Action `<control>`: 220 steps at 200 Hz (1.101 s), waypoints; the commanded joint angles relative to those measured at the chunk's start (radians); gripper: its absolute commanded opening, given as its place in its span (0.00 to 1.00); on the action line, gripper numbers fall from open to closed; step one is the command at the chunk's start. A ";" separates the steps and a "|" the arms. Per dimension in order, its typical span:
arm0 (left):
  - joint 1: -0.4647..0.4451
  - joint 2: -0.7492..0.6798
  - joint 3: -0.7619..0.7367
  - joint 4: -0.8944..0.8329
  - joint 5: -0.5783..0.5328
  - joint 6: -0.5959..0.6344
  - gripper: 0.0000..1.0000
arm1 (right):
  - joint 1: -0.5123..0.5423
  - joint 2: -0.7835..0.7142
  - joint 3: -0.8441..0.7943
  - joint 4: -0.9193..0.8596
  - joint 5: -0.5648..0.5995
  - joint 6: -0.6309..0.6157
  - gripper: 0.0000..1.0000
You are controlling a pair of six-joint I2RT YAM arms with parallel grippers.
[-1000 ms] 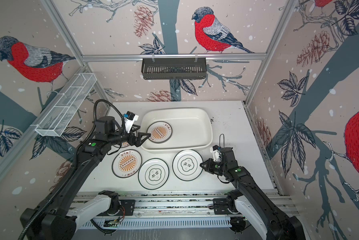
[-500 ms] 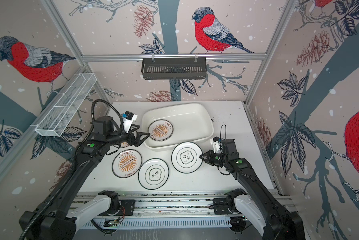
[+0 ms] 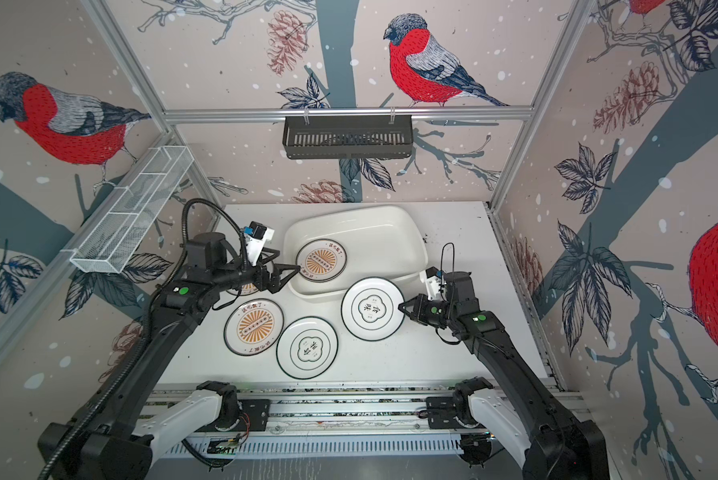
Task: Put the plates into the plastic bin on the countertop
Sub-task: 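Carry the white plate with the right gripper over the white bin, then lower the white plate into the bin beside the sunburst plates and open the right gripper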
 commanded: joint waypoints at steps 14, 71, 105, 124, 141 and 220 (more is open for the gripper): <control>0.002 -0.012 0.007 0.029 0.020 0.000 0.98 | -0.030 0.083 0.104 0.058 -0.014 -0.040 0.03; 0.005 -0.038 0.006 0.033 0.022 0.000 0.98 | -0.090 0.301 0.285 0.166 0.088 -0.083 0.03; 0.004 -0.042 0.004 0.035 0.030 -0.003 0.98 | -0.110 0.470 0.387 0.236 0.132 -0.087 0.03; 0.005 -0.040 -0.002 0.043 0.029 -0.003 0.98 | -0.109 0.565 0.454 0.251 0.154 -0.091 0.03; 0.005 -0.035 -0.011 0.052 0.034 -0.004 0.98 | -0.107 0.642 0.487 0.300 0.167 -0.071 0.03; 0.008 -0.041 -0.029 0.058 0.041 -0.009 0.98 | -0.052 0.932 0.662 0.313 0.252 -0.051 0.04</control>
